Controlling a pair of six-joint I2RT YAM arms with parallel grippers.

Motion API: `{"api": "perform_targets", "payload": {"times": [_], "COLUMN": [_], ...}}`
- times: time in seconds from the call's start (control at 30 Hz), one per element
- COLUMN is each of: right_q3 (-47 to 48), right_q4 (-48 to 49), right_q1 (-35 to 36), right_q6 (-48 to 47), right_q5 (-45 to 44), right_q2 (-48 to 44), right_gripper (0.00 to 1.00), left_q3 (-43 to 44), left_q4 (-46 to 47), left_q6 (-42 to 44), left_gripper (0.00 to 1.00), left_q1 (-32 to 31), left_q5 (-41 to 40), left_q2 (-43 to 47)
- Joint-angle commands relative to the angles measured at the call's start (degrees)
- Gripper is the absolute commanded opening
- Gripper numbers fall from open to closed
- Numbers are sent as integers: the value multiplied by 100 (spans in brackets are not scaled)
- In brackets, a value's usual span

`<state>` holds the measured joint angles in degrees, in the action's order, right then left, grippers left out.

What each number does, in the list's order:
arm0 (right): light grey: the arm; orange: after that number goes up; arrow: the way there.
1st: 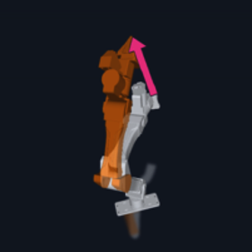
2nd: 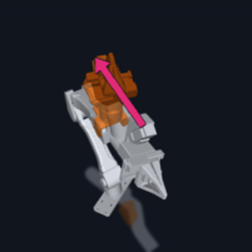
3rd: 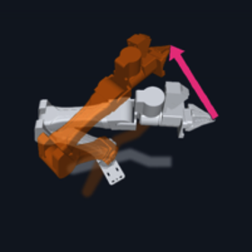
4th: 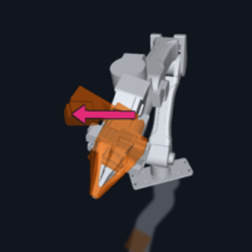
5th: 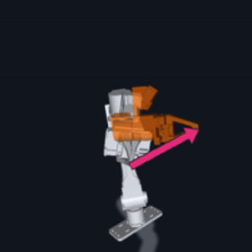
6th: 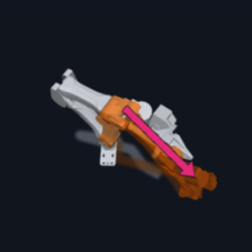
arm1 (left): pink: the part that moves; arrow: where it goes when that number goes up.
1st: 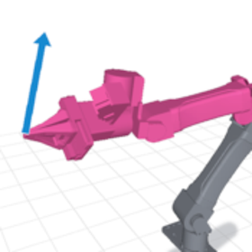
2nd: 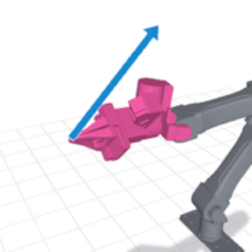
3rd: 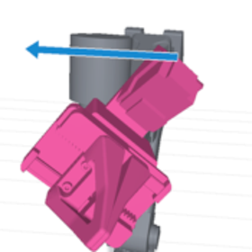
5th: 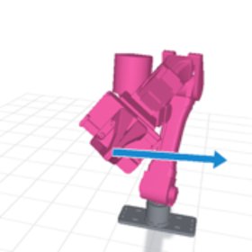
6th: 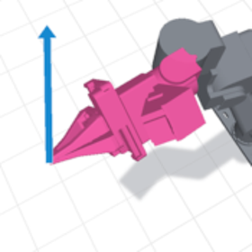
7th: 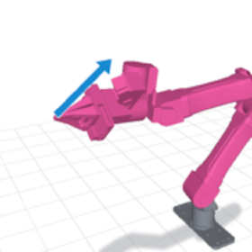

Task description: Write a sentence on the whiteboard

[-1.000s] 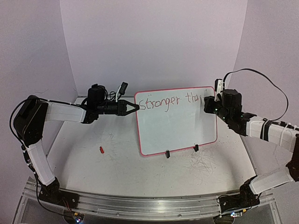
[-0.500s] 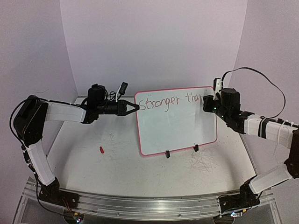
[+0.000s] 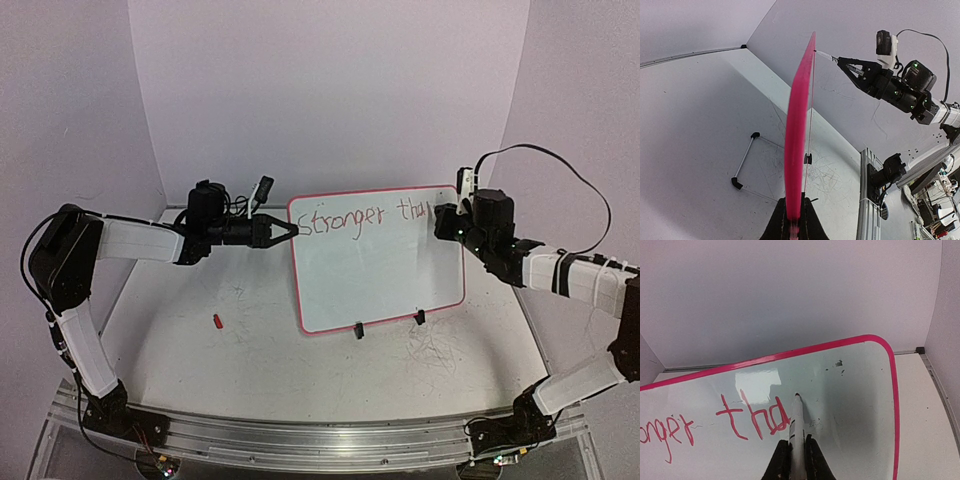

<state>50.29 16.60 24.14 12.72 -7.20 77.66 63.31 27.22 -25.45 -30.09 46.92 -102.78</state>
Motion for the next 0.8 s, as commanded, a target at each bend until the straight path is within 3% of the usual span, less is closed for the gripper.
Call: {"api": "perform_targets", "payload": {"times": [0.0,0.37,0.77], "right_q3": [-249,-572,-132], "right_q4": [0,-113,221], "right_q1": [-12,-12,-8], "right_q6": [63,192,135], "right_q5": [148,217,52], "right_q2": [-174,-367,-101], "right_gripper": [0,0,0], "left_q3": [45,47,44], "left_q4": [-25,-27,-24], "left_q6": [181,172,172], "left_gripper": [0,0,0], "left_q1": [-136,-138,-138], "left_q5": [122,129,130], "left_q2": [75,57,57]}}
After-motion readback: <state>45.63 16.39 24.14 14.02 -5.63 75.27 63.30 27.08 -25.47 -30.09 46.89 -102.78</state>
